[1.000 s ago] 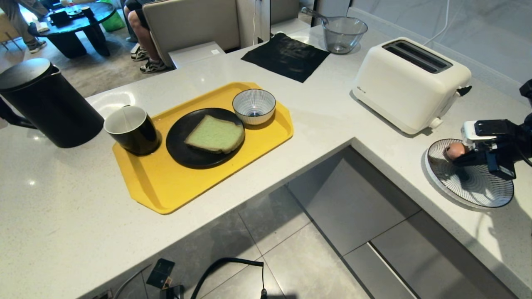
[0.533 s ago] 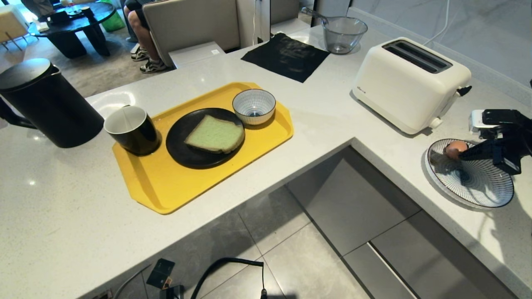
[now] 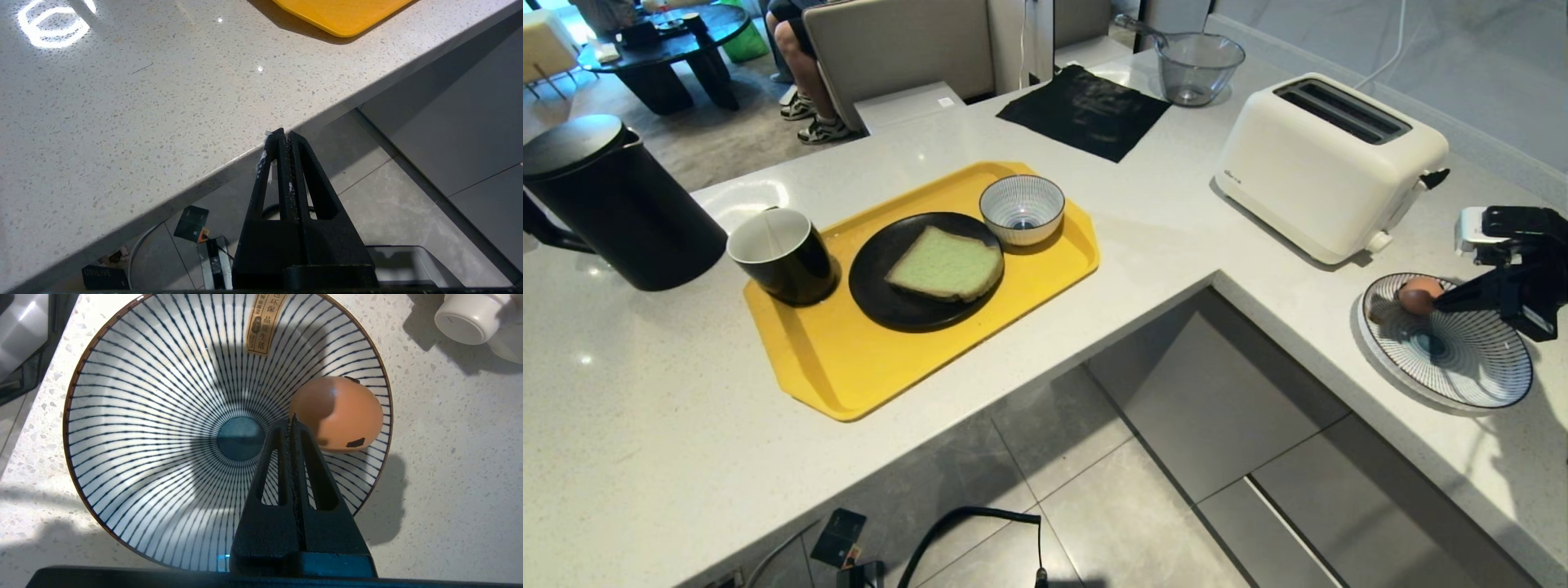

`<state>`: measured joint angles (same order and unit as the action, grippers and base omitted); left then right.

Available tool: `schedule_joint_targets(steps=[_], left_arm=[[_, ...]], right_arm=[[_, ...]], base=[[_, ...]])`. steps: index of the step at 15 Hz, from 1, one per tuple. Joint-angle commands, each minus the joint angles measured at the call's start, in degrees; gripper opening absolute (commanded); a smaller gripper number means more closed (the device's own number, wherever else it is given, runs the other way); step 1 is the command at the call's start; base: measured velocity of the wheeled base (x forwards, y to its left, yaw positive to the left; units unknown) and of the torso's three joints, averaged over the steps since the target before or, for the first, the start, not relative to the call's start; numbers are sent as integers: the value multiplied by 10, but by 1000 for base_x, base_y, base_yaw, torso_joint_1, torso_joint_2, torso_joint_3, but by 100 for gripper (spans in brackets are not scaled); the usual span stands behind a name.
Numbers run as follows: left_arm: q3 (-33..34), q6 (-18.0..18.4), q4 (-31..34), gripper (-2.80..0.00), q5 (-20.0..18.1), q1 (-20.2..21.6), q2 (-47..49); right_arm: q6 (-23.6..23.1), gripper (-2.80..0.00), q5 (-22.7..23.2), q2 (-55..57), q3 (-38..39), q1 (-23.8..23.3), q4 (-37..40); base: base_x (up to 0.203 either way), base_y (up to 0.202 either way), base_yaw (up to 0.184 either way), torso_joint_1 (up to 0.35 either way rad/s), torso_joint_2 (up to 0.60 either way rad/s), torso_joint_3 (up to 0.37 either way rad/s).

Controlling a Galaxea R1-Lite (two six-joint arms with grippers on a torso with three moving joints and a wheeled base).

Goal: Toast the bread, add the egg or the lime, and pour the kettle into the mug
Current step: Pick up the egg

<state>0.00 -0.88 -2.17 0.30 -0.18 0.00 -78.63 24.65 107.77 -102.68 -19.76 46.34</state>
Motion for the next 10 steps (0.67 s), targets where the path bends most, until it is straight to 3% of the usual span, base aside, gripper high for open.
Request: schedule_joint_targets(steps=[1,3,7,10], left_arm=[[8,0,0,-280,0,0,0],[8,0,0,-280,0,0,0],[8,0,0,-280,0,0,0],[8,0,0,-280,0,0,0]], right_arm=[[-2,-280,1,-3,-2,2,2],[22,-280,0,-9,2,6,3],[129,-280,-42,-20,4,25,3],[300,-280,-99,-23,-3,60,3]], base=[[0,0,0,0,0,0],[0,0,0,0,0,0],[0,0,0,0,0,0],[0,0,0,0,0,0]])
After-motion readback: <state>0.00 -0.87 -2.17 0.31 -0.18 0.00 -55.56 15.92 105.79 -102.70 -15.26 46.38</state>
